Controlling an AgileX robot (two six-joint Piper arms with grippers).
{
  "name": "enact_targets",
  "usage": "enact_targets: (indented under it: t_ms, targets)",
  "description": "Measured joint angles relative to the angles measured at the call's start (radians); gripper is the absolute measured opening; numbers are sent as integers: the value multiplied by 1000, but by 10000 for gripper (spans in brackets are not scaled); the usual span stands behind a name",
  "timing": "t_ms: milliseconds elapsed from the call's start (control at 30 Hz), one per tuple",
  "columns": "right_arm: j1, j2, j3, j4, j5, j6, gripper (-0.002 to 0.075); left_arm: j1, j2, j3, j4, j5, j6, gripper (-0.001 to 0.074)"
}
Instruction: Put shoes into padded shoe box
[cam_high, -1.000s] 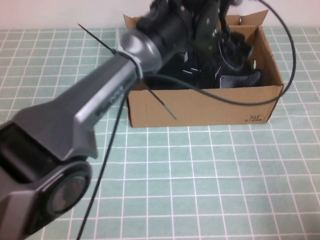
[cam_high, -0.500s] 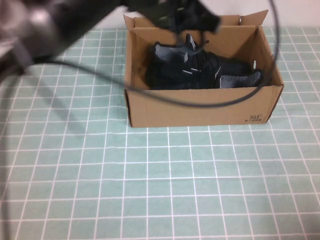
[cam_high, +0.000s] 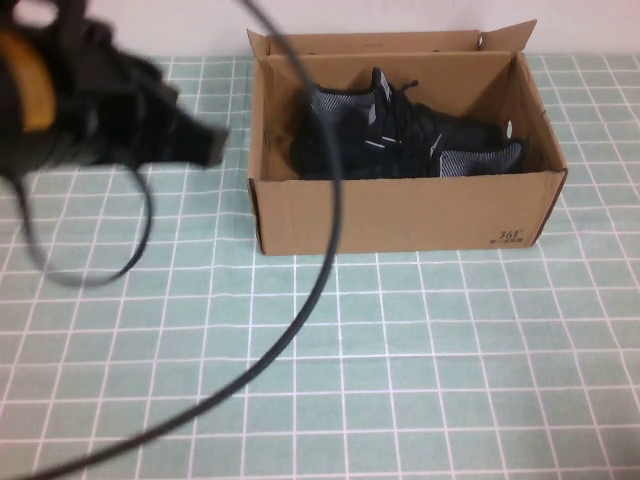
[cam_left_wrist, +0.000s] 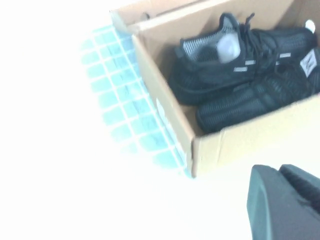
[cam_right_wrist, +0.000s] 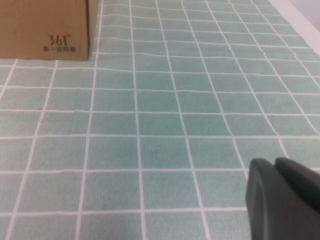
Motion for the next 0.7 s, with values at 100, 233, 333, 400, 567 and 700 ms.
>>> enact_targets:
  t_ms: [100, 233, 333, 400, 567, 700]
  targets:
    - [0, 0, 0, 0, 0, 0, -8, 0, -53, 69, 7, 7, -12, -1]
    - [0, 0, 0, 0, 0, 0, -8, 0, -59, 102, 8, 102, -12, -1]
    - [0, 0, 0, 0, 0, 0, -8, 0, -53, 101, 11, 140, -13, -1]
    - [0, 0, 0, 0, 0, 0, -8, 0, -52, 101, 11, 147, -15, -1]
    - [0, 0, 0, 0, 0, 0, -8, 0, -48, 106, 11, 117, -15, -1]
    - [0, 0, 0, 0, 0, 0, -8, 4, -76, 180, -26, -76, 63, -1]
